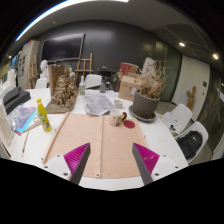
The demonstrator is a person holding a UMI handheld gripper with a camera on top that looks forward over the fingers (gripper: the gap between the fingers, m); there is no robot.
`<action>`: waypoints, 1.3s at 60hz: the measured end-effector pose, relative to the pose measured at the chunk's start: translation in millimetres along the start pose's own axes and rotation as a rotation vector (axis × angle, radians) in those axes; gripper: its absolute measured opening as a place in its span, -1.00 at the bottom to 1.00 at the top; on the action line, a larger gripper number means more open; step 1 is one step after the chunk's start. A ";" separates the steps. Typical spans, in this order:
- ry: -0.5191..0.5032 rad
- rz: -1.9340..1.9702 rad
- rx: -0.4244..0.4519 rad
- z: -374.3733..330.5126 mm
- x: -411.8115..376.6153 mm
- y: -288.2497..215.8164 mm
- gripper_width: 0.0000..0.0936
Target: Pour water
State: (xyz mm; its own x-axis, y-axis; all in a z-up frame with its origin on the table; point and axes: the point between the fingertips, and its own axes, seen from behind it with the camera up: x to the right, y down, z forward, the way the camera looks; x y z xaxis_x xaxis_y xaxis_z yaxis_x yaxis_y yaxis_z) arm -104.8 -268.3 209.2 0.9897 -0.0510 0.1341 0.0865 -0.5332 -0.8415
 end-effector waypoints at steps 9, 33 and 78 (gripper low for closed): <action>-0.085 -0.025 0.004 24.5 -114.0 -5.7 0.85; -0.227 -0.016 0.052 124.3 -371.4 -22.8 0.84; -0.248 0.053 0.178 253.6 -429.7 -63.6 -0.42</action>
State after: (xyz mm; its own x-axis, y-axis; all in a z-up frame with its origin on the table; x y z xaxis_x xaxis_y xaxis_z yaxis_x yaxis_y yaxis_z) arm -506.6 1.7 72.4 0.9892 0.1445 -0.0263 0.0307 -0.3780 -0.9253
